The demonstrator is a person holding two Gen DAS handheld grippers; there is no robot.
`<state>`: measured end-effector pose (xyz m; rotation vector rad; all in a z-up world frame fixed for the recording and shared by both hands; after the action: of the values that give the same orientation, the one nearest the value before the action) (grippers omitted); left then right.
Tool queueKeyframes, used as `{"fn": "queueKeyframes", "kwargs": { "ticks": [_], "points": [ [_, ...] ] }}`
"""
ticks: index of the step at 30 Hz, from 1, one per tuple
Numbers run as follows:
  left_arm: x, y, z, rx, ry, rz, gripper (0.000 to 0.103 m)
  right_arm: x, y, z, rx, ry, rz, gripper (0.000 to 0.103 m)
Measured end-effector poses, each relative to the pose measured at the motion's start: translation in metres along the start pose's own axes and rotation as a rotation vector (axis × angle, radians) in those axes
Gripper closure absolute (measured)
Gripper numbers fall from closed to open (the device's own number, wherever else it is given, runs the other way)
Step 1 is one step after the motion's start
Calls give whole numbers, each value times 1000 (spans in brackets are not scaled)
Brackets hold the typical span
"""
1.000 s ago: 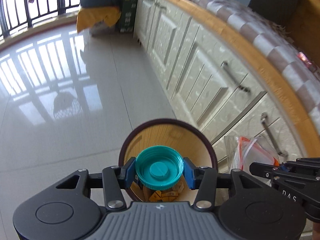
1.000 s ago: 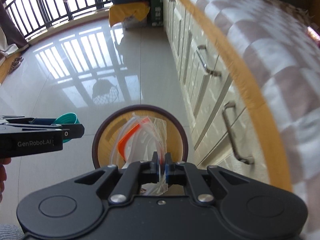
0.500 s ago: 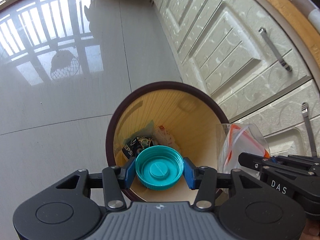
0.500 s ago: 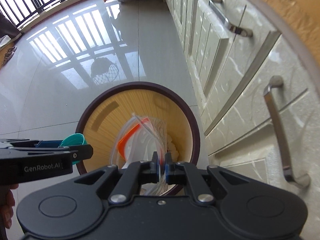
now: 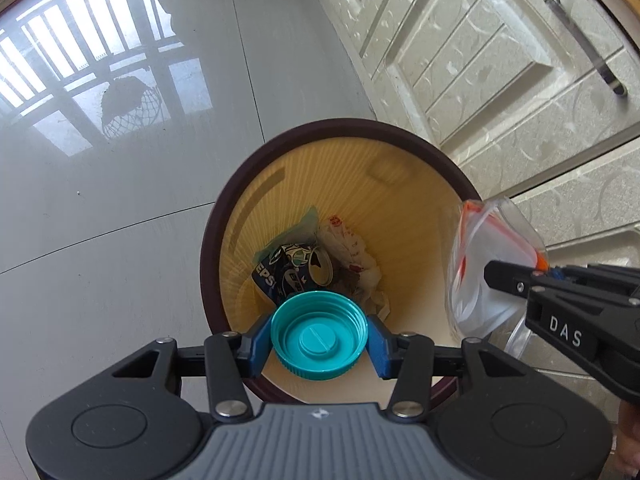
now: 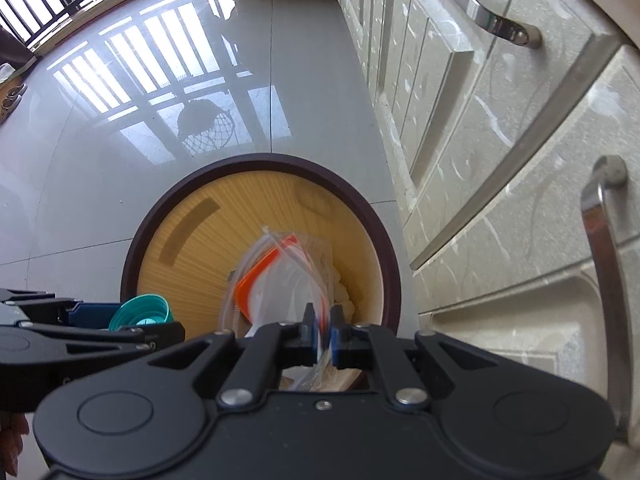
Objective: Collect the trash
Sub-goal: 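Open left tool to drop teal cap while right tool drops plastic bag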
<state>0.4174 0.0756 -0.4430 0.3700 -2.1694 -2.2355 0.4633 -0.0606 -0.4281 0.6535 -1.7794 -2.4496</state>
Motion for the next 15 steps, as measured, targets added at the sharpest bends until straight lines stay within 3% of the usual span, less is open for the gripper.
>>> {"fn": "queueKeyframes", "kwargs": {
  "ticks": [9, 11, 15],
  "points": [
    [0, -9, -4, 1, -25, 36, 52, -2, -14, -7, -10, -15, 24, 93],
    [0, -10, -5, -2, -33, 42, 48, -3, -15, -9, -8, -25, 23, 84],
    [2, -9, -5, -12, -43, 44, 39, -4, -11, -8, -21, -32, 12, 77]
  ]
}}
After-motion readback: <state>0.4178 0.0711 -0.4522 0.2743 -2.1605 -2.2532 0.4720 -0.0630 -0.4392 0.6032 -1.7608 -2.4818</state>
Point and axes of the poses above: each gripper's, at about its wrist camera, not at the fingertips, and y roughly against the way its jaws point, z to its left, x to its underside, the point moved 8 cm from there along -y, roughly the way its jaws point, and after that the axes turned 11 degrees about -x, right-handed, at the moved point
